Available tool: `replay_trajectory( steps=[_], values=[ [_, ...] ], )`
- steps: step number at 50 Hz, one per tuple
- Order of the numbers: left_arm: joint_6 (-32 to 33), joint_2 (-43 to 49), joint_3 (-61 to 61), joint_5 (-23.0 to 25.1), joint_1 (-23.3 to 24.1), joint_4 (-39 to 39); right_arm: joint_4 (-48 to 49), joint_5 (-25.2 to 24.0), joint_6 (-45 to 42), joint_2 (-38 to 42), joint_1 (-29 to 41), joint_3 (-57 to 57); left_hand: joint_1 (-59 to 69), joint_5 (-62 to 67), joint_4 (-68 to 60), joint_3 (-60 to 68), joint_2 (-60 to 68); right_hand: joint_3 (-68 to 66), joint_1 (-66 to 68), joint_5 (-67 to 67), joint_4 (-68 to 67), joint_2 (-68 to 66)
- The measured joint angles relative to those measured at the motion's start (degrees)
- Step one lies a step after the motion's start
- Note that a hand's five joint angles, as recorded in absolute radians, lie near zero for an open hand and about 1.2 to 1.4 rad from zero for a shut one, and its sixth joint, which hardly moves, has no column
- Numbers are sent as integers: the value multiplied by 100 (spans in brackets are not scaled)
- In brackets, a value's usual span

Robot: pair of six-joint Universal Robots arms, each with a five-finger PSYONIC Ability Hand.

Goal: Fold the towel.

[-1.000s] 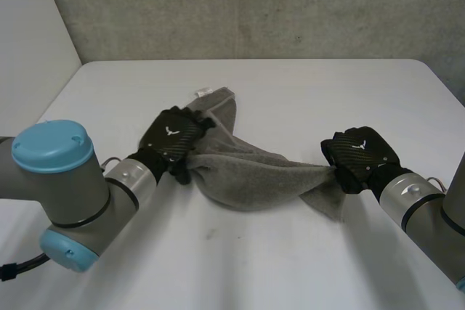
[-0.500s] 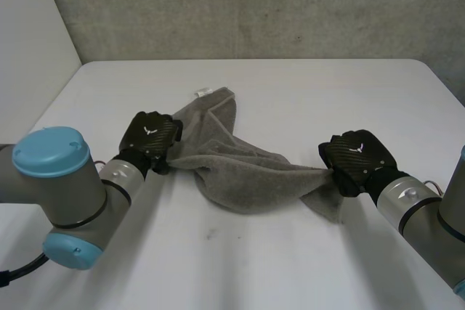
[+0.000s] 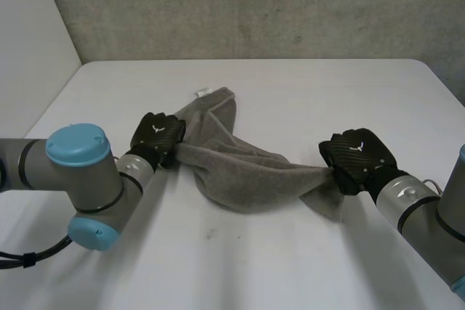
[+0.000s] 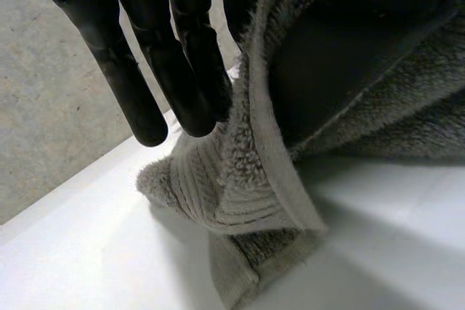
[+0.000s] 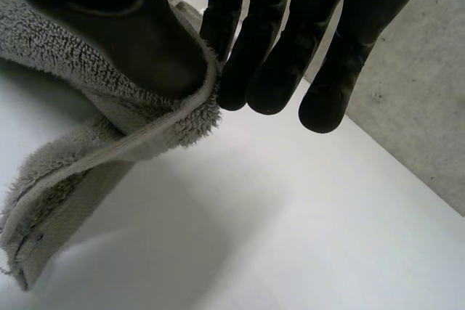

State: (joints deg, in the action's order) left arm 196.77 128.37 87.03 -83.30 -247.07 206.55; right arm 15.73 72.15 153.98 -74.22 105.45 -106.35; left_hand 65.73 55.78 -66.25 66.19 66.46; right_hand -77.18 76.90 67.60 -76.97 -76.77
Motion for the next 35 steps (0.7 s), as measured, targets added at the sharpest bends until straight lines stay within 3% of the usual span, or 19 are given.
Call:
replay_trajectory(
  steps=[5, 11, 17, 22, 28, 35],
  values=[
    [-16, -332, -46, -25, -63, -101, -39, 35, -1, -79, -28, 192, 197, 259, -289, 287, 271, 0, 0, 0, 0, 0],
    [46, -1716, 141, -6, -262, -467, -384, 62, -6, -724, -63, 719, 253, 306, -340, 337, 316, 0, 1, 0, 0, 0],
    [393, -3539, -60, 57, -377, -1345, -1709, 58, -13, -1733, -80, 1986, 276, 314, -347, 349, 327, 0, 0, 0, 0, 0],
    [720, -4357, -762, 246, -390, -2447, -3010, 49, -24, -2092, -79, 3319, 276, 314, -349, 350, 328, 0, 0, 0, 0, 0],
    [859, -4551, -1786, 459, -405, -3645, -4315, 45, -53, -2142, -68, 4879, 276, 314, -350, 350, 329, 0, 0, 0, 0, 0],
    [877, -4124, -2673, 536, -627, -4597, -5132, 37, -110, -1436, -63, 5844, 276, 314, -350, 350, 329, 0, 1, 0, 0, 0]
  ],
)
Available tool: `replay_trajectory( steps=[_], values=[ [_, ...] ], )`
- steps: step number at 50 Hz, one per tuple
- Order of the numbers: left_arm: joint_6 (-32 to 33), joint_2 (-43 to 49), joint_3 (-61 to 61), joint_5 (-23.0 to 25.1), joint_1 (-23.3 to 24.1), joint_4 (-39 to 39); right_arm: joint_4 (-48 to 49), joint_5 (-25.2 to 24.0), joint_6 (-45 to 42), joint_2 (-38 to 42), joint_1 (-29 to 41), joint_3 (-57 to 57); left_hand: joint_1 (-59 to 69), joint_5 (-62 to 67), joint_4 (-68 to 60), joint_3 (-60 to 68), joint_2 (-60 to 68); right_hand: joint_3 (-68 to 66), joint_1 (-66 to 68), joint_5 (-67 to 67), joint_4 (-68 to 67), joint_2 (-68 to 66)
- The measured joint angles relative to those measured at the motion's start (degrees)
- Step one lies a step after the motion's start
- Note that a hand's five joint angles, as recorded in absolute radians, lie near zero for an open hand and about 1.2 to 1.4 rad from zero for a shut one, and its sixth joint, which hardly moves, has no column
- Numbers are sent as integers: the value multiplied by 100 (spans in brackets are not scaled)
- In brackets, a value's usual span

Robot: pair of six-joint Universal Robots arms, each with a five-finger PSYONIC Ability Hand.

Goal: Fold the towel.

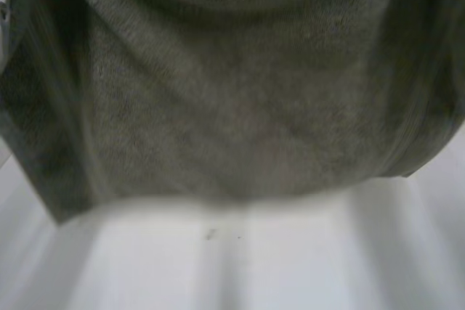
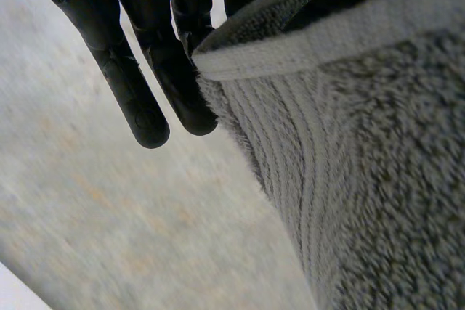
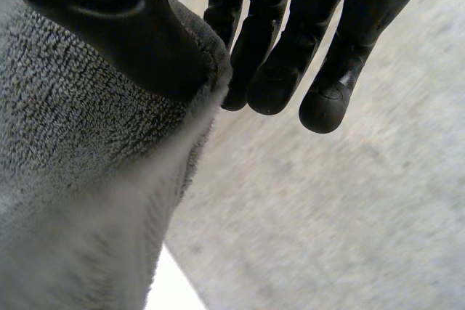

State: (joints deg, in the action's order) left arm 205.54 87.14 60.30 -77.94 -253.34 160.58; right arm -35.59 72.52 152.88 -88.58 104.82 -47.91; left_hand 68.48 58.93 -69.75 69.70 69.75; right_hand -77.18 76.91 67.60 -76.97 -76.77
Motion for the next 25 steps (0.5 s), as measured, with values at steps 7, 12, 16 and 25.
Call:
replay_trajectory(
  steps=[7, 12, 16, 25],
  values=[
    [35, 1279, -270, -4, -135, -343, -40, 20, -272, 1179, 78, -32, 0, 0, -1, 0, 0, 0, 0, 0, 0, 0],
    [40, 2289, -499, 4, -151, -302, 292, 201, -429, 2131, 160, 162, 0, 0, -1, 0, 0, 0, 0, 0, 0, 0],
    [15, 3007, -996, 46, -137, -143, 810, 535, -500, 2866, 284, 676, 0, 1, -1, 0, 0, 0, 0, 0, 0, 0],
    [-461, 3506, -2732, 44, 41, 985, 2487, 1125, -543, 3426, 539, 2174, 6, 1, -1, 0, 1, 0, 0, 0, 0, 0]
  ],
)
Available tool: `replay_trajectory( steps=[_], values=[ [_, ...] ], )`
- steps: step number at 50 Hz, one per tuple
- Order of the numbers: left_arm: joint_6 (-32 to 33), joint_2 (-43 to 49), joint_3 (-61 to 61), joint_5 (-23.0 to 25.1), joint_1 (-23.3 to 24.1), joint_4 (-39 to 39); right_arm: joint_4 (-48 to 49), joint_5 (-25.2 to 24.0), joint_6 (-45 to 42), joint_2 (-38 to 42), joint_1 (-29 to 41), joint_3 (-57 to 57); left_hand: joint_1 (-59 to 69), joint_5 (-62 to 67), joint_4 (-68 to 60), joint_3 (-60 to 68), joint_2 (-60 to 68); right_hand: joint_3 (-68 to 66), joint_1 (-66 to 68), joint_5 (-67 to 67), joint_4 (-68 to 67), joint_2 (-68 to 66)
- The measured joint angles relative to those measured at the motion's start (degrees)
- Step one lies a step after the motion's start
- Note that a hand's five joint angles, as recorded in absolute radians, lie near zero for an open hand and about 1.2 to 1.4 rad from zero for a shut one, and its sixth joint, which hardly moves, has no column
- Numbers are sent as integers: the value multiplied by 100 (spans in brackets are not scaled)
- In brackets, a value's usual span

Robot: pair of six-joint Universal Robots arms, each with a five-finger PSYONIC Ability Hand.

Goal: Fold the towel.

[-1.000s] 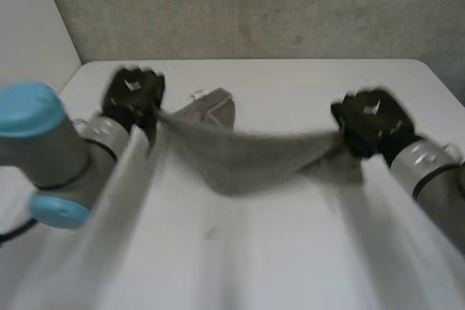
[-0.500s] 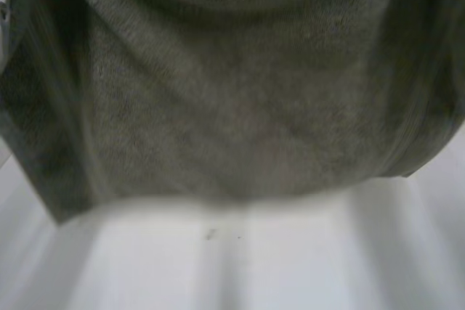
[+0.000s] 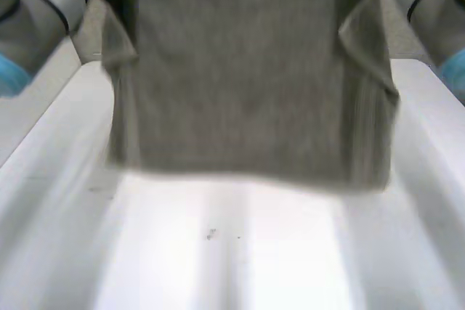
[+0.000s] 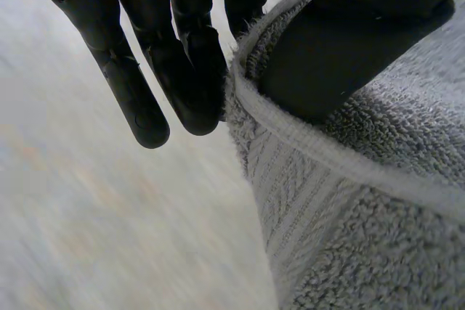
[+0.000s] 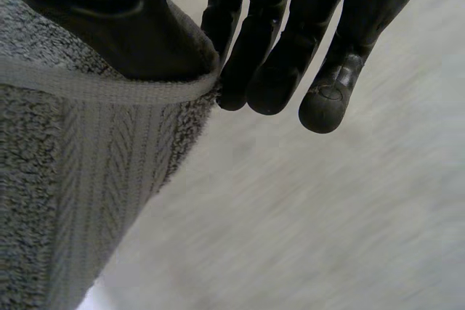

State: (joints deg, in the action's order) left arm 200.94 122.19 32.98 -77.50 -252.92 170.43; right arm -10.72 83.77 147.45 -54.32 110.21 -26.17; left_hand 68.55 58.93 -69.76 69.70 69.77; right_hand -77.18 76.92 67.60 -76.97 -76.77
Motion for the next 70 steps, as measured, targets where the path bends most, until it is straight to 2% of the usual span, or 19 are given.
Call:
replay_trajectory(
  steps=[4, 8, 14, 21, 26, 29, 36, 43, 49, 53, 58, 70],
  values=[
    [-481, -383, -180, -94, 27, 556, 592, 8, 38, -347, 12, 151, 0, 19, 0, 0, 0, 0, 0, 0, 0, 0],
    [-827, -794, 275, -128, -15, 822, 694, -125, 43, -698, -14, -113, 0, 26, 0, 0, 0, 0, 0, 0, 0, 0],
    [-946, -1303, 2147, -55, -142, 974, 58, -666, -31, -1037, -78, -1284, 0, 26, 0, 0, 0, 0, 0, 0, 0, 0],
    [-687, -1518, 4413, 347, -351, 1536, -158, -1177, -325, -1166, -95, -3215, 0, 26, 0, 0, 0, 0, 0, 0, 0, 0],
    [-25, -1259, 5815, 624, -430, 2376, 723, -1339, -807, -975, -95, -4988, 0, 26, -1, 0, 0, 0, 0, 0, 0, 0],
    [356, -1014, 6199, 667, -439, 2674, 1150, -1345, -939, -766, -90, -5538, 0, 27, 0, 0, 0, 0, 0, 0, 0, 0],
    [1023, -552, 6616, 663, -440, 2907, 1686, -1320, -868, -233, -99, -6159, 0, 26, 0, 1, 0, 0, 0, 0, 0, 0],
    [1091, -596, 6711, 649, -468, 2903, 1845, -1303, -60, -260, -287, -6252, 0, 27, -1, 1, 1, 0, -1, -2, 0, 0],
    [1045, -733, 6758, 648, -526, 2918, 2188, -1290, 1142, -504, -586, -6425, 0, 27, 0, 0, 0, 1869, -1844, -1885, 1818, 1823],
    [1035, -766, 6799, 653, -540, 2925, 2341, -1276, 1476, -554, -695, -6534, 0, 27, -1, 0, 1, 3092, -3131, -3225, 3046, 3079],
    [1029, -773, 6827, 657, -542, 2926, 2407, -1267, 1484, -526, -803, -6607, 0, 27, -1, 1, 0, 3661, -3608, -3851, 3631, 3505],
    [1018, -767, 6820, 659, -591, 2926, 2352, -1253, 1131, -437, -1097, -6598, 0, 27, -1, 1, 0, 3956, -3929, -4175, 3877, 3687]
  ],
)
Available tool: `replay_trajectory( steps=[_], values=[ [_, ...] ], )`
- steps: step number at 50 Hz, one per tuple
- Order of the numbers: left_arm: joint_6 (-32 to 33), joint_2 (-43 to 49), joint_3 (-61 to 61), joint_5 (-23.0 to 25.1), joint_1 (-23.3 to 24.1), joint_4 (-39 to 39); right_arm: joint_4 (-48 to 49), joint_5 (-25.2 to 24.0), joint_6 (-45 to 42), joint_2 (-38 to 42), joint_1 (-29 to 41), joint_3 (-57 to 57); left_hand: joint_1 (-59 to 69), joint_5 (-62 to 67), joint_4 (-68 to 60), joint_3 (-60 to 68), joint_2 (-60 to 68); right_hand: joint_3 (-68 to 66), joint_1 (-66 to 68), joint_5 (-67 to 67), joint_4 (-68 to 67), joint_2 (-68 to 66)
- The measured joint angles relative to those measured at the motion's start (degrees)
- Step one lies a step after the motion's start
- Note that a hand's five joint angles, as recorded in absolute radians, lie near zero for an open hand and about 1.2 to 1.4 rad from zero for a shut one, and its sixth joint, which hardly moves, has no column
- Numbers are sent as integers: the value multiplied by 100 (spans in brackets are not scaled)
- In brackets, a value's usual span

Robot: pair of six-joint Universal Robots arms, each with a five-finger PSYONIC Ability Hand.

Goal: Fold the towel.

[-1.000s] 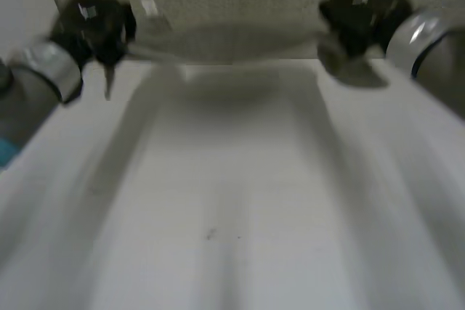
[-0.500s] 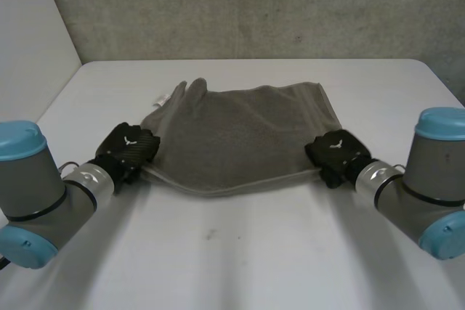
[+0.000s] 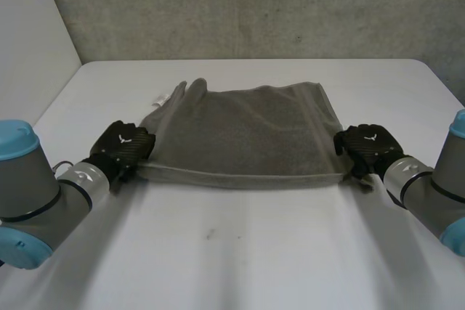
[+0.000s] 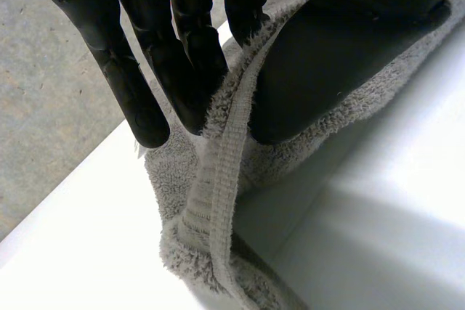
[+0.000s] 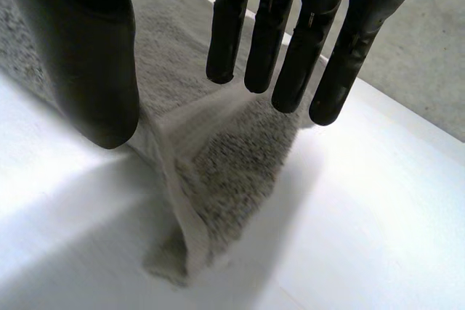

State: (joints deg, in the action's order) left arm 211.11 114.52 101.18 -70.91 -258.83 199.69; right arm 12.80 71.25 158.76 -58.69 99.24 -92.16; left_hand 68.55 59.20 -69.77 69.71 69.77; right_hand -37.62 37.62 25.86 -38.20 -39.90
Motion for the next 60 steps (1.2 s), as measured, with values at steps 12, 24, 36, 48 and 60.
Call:
replay_trajectory(
  steps=[12, 24, 36, 48, 60],
  values=[
    [-15, 5, -31, -1, -75, 7, -67, -36, -57, -22, -294, -81, 0, 0, 0, 0, 0, 22, -31, -27, 0, 0],
    [-82, 8, -11, -2, -80, 1, -20, -103, -361, 101, -384, -132, 0, 0, 0, 0, 0, -3534, 3624, 3740, -3479, -3348],
    [-134, 104, -7, -3, -80, 9, -73, -169, -376, -340, -715, -153, -1817, -1795, 1869, -1855, -1876, -3974, 3908, 4122, -3881, -3661],
    [-452, 379, -195, -2, -215, 1, -69, -283, -390, -861, -976, -351, -4015, -4132, 4157, -4138, -4158, -3974, 3908, 4139, -3881, -3661],
    [-626, 452, -222, -27, -359, 0, -80, -243, -382, -959, -1075, -350, -3732, -3799, 3864, -3861, -3864, -3974, 3908, 4139, -3881, -3661]
  ],
)
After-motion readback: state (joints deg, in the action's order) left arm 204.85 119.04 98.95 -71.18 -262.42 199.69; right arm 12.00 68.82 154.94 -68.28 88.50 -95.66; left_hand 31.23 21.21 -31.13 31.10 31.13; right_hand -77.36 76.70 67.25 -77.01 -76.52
